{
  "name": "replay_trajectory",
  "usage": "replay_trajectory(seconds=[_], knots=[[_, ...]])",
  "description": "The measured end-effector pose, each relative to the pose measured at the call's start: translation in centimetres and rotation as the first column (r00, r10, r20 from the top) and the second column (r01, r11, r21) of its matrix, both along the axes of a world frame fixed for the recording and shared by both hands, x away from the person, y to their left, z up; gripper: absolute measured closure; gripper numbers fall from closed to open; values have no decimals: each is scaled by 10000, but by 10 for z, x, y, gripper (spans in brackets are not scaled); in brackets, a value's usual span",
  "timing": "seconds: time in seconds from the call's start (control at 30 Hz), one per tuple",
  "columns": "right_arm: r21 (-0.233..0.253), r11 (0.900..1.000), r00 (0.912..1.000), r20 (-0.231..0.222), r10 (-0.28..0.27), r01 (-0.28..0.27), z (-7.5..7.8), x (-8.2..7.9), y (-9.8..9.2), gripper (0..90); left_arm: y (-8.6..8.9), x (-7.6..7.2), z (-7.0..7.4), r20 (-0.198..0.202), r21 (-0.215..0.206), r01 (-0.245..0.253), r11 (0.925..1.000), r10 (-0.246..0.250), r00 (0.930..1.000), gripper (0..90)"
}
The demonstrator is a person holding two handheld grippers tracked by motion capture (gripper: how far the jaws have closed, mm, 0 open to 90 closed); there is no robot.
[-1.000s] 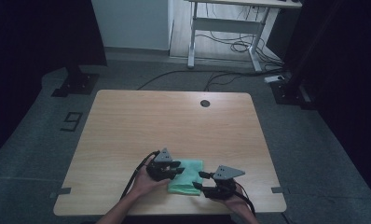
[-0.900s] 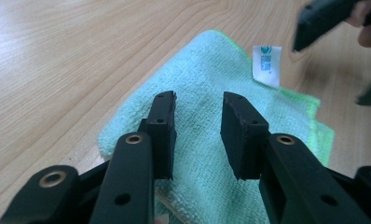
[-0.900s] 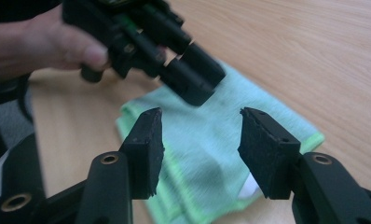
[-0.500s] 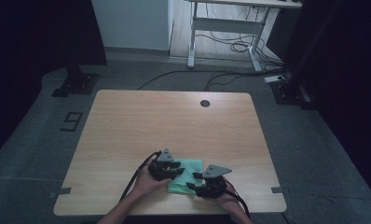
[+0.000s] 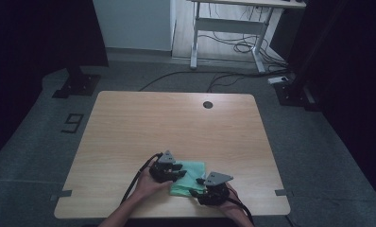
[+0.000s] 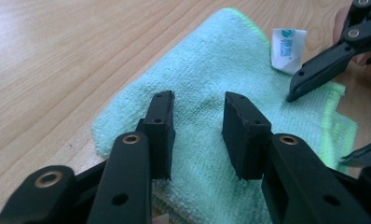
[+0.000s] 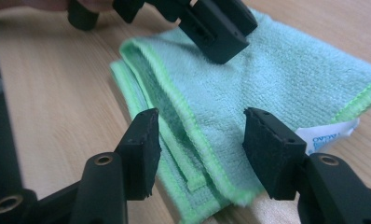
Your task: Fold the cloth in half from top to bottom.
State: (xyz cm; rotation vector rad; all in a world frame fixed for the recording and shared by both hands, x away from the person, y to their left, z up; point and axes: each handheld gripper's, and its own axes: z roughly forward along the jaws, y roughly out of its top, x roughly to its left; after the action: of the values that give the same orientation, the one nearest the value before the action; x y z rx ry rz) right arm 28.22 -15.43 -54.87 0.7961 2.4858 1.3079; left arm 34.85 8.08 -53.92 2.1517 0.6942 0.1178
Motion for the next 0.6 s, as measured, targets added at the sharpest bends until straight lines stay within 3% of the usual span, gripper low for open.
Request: replay_trajectory(seconds=[0.17, 0.23, 0.33, 0.5, 0.6], knots=[[672, 9976, 9996, 220, -162, 147, 18, -3, -15, 457, 1, -2, 1, -11, 45, 71, 10000, -71, 10000, 619], [931, 9948, 9985, 331, -439, 407, 27, 2, -22, 465, 1, -3, 0, -21, 41, 65, 10000, -65, 10000, 619], [939, 9933, 9964, 453, -717, 672, 36, 13, -24, 478, 2, -3, 0, -26, 6, 46, 10000, -46, 10000, 619], [655, 9965, 9985, 94, -535, 528, 27, 25, -4, 493, 2, -4, -2, -45, -27, 34, 10000, -34, 10000, 619], [508, 9984, 9997, -30, -226, 228, 19, 20, 8, 489, 3, -5, -2, -45, 1, 48, 10000, -48, 10000, 618]])
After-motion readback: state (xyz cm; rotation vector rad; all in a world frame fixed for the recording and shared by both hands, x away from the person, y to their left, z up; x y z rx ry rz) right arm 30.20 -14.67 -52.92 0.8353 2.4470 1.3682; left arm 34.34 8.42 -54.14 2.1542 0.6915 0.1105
